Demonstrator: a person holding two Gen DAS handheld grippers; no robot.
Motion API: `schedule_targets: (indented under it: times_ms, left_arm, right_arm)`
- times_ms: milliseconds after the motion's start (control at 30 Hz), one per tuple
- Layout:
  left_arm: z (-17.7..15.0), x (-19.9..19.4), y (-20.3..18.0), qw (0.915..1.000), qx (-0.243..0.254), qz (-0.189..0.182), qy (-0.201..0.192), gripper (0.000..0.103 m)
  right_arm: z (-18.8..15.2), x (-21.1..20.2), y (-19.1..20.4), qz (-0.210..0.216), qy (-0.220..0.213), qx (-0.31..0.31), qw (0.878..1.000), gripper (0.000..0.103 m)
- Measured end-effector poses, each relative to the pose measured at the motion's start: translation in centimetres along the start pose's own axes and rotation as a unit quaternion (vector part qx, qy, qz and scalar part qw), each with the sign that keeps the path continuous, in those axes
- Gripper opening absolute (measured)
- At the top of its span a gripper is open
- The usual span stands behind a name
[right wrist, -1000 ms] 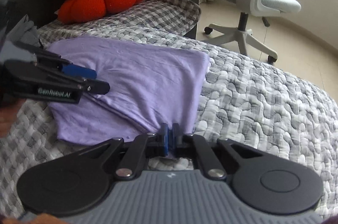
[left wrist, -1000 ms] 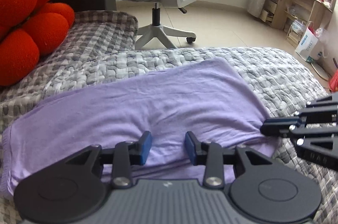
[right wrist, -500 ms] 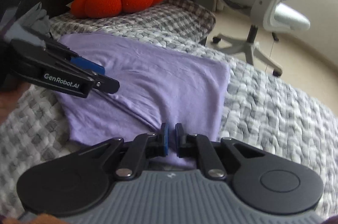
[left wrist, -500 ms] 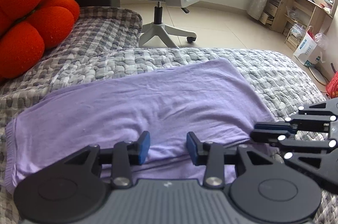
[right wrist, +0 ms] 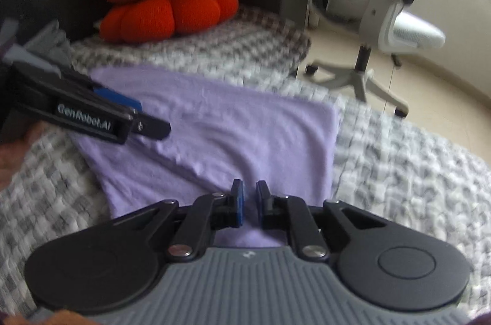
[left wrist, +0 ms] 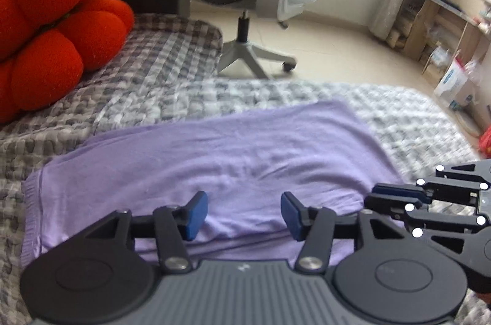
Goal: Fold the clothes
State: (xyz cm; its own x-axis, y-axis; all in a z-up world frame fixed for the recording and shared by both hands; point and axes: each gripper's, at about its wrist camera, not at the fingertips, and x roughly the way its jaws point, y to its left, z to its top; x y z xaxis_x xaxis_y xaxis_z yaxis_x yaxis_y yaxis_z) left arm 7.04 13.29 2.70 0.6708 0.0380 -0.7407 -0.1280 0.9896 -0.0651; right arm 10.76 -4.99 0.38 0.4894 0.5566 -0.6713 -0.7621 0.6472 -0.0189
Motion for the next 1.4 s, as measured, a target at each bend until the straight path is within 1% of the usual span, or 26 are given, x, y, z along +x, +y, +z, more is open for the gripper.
schedule_targets:
  times_ms: [67, 267, 467, 567, 800, 1000, 1400]
  left_arm:
    - [-0.2, 0.4, 0.0, 0.9999, 0.008, 0.010, 0.010, 0.054]
    - [-0.3, 0.2, 0.9, 0.9998, -0.007, 0.003, 0.017, 0.054]
    - [-0.3, 0.2, 1.0, 0.9998, -0.009, 0.007, 0.017, 0.054]
    - [-0.4, 0.2, 0.8, 0.9998, -0.005, 0.011, 0.016, 0.057]
    - [-0.4, 0.3, 0.4, 0.9997, 0.004, 0.019, 0.015, 0.058]
    - [-0.5, 0.3, 0.0, 0.9994, 0.014, 0.029, 0.014, 0.058]
    - [-0.5, 0.3, 0.1, 0.9994, 0.012, 0.029, 0.014, 0.058]
  right_arm:
    - [0.2, -0.1, 0.1, -0.002, 0.000, -0.006, 1.000, 0.014]
    - [0.1, -0.2, -0.8, 0.006, 0.005, 0.017, 1.000, 0.017]
    - [0.0, -0.3, -0.8, 0.008, 0.006, 0.022, 1.000, 0.019]
    - [0.0, -0.3, -0.9, 0.006, 0.007, 0.024, 1.000, 0.022]
    - [-0.1, -0.4, -0.4, -0.006, 0.004, 0.022, 1.000, 0.023]
    - [-0.1, -0.5, -0.6, -0.006, 0.006, 0.025, 1.000, 0.023]
    - [-0.1, -0.6, -0.5, -0.007, 0.007, 0.023, 1.000, 0.025]
